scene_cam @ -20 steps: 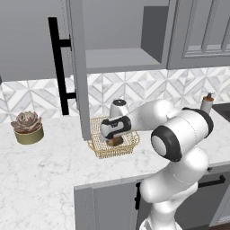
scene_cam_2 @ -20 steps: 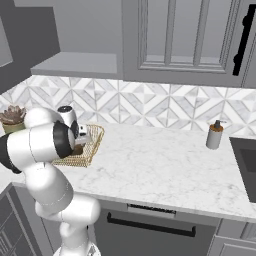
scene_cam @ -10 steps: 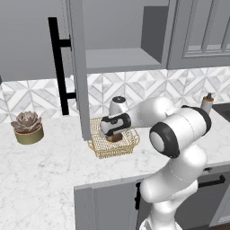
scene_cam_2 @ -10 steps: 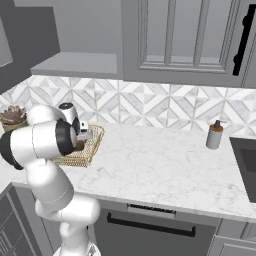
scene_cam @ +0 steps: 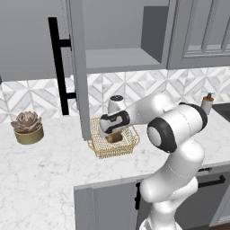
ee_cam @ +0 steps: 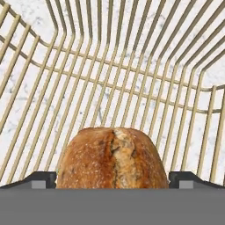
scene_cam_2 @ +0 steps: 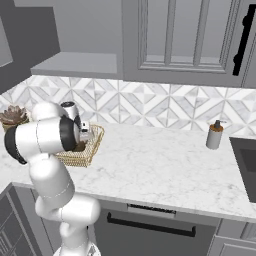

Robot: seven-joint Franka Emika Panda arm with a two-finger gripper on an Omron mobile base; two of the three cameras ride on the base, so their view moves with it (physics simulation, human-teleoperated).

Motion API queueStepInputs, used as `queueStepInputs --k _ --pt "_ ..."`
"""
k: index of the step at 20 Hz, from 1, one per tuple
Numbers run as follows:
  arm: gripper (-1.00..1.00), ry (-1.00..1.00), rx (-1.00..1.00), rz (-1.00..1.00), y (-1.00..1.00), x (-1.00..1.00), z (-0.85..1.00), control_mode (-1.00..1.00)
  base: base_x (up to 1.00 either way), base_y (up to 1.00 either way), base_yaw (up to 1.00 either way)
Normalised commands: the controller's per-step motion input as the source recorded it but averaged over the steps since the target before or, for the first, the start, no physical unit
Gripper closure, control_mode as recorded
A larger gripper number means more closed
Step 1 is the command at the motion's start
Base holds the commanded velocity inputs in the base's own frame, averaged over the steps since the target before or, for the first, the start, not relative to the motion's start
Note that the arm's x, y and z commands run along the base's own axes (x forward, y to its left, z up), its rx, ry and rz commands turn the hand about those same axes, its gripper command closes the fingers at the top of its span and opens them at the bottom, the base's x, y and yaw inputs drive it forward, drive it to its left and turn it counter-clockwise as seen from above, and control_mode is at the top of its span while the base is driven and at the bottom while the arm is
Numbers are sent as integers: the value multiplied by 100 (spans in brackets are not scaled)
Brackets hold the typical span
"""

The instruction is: Open the cabinet, pick up the bread from the cabinet and place it in the basket. Then move the basket to the dining counter.

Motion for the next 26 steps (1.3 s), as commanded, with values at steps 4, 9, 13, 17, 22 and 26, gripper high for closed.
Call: queueStepInputs --k 4,9,13,17,22,26 --pt "-100 -19 2 -1 4 -11 1 -100 0 0 0" --pt "-100 43 -5 -13 0 14 -9 -100 0 0 0" --pt "-100 39 0 -5 0 0 0 -100 0 0 0" --pt "-100 26 0 -4 0 -9 -3 -100 0 0 0" --pt "-100 9 -11 -8 10 0 -29 -100 0 0 0" --pt "-100 -2 -13 -9 15 0 -48 -100 0 0 0"
